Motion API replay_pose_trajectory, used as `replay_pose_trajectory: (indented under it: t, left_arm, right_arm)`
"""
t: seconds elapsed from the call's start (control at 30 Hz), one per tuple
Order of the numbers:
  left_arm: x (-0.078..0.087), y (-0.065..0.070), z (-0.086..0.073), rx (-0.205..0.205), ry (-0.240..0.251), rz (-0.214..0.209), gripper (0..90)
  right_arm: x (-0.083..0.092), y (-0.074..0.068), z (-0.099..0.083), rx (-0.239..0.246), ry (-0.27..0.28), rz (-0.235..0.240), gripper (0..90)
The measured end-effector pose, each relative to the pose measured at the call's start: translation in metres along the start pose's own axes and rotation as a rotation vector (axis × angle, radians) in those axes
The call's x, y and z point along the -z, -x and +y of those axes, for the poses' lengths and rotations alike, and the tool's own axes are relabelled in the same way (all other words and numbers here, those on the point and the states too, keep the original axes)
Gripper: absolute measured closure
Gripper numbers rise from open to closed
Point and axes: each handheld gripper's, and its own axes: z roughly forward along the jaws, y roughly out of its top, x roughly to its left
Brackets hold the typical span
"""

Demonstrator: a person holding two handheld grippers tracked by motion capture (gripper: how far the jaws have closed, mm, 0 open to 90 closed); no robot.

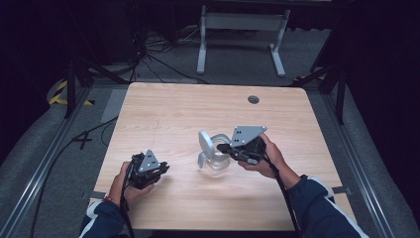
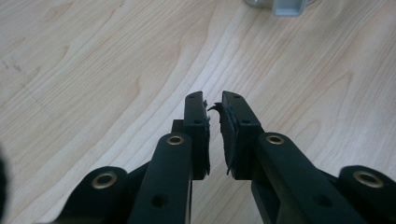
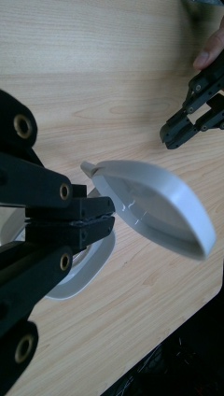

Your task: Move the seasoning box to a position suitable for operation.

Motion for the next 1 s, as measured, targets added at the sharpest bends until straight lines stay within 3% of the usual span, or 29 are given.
replay_pose_trajectory:
  t: [0.23,0.47,0.53,0.73,0.83,0.9,1.0]
  left_arm:
    - [0.001,-0.005,-0.011,0.039,-0.011,-0.004,78.8]
    - [-0.002,-0.007,-0.016,0.049,-0.017,-0.019,76.1]
    - [-0.002,-0.007,-0.018,0.070,-0.014,-0.031,74.1]
    - [-0.009,-0.007,-0.026,0.078,-0.033,-0.094,63.5]
    - [-0.009,-0.008,-0.027,0.084,-0.032,-0.094,59.2]
    - [-0.010,-0.007,-0.029,0.107,-0.004,-0.097,58.0]
    - [-0.010,-0.007,-0.031,0.098,0.003,-0.104,51.3]
  right_arm:
    - [-0.004,-0.006,0.005,0.017,-0.004,0.020,89.6]
    - [-0.002,0.000,0.004,0.002,-0.003,0.006,89.4]
    - [0.000,0.001,0.003,0.006,-0.013,0.001,88.7]
    - [0.001,0.007,0.000,0.024,-0.043,-0.017,80.6]
    - [0.003,0.008,-0.002,0.018,-0.043,-0.027,78.8]
    - [0.008,0.011,-0.004,0.011,-0.043,-0.046,74.4]
    - [0.015,0.012,-0.008,-0.006,-0.044,-0.066,69.6]
